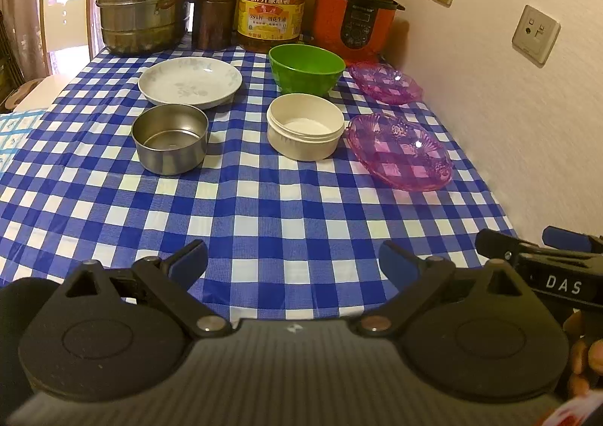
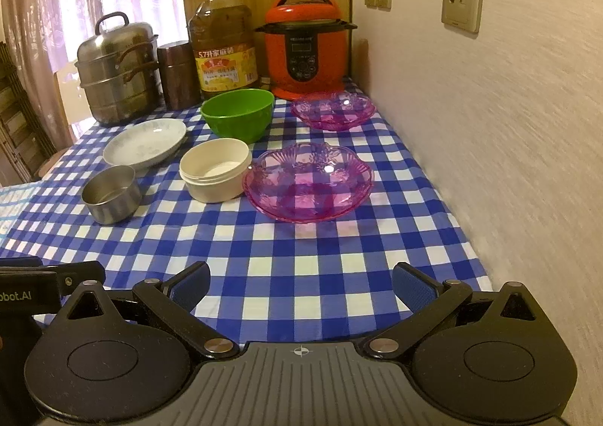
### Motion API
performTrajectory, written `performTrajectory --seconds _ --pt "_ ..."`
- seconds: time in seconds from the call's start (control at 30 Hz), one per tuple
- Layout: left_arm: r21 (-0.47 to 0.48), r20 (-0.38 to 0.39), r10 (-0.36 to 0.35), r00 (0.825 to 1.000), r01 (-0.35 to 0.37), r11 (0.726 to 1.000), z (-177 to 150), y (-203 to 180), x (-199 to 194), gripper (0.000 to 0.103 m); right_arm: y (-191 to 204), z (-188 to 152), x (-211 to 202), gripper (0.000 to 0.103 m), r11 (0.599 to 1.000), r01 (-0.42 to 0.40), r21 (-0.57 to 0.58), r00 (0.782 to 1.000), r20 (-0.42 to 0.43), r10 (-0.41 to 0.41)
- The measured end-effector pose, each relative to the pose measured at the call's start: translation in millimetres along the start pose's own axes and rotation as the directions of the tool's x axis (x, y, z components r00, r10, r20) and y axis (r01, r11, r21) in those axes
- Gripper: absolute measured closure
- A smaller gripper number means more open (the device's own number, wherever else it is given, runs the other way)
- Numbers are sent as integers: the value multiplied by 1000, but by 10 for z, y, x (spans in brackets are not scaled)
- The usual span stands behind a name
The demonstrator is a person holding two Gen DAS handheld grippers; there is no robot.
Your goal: Organize plates and bowls
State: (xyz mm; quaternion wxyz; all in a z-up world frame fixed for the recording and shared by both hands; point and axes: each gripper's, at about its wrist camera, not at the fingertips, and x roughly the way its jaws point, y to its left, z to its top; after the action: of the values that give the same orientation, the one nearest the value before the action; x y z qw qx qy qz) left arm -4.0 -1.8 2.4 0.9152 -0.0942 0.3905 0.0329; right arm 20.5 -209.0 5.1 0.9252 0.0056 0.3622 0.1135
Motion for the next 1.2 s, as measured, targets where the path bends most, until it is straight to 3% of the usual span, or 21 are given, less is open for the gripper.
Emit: performTrajectory --seconds 1.2 --pt "-7 4 -5 1000 5 1000 2 9 -27 7 -34 24 -6 1 1000 6 2 1000 5 -6"
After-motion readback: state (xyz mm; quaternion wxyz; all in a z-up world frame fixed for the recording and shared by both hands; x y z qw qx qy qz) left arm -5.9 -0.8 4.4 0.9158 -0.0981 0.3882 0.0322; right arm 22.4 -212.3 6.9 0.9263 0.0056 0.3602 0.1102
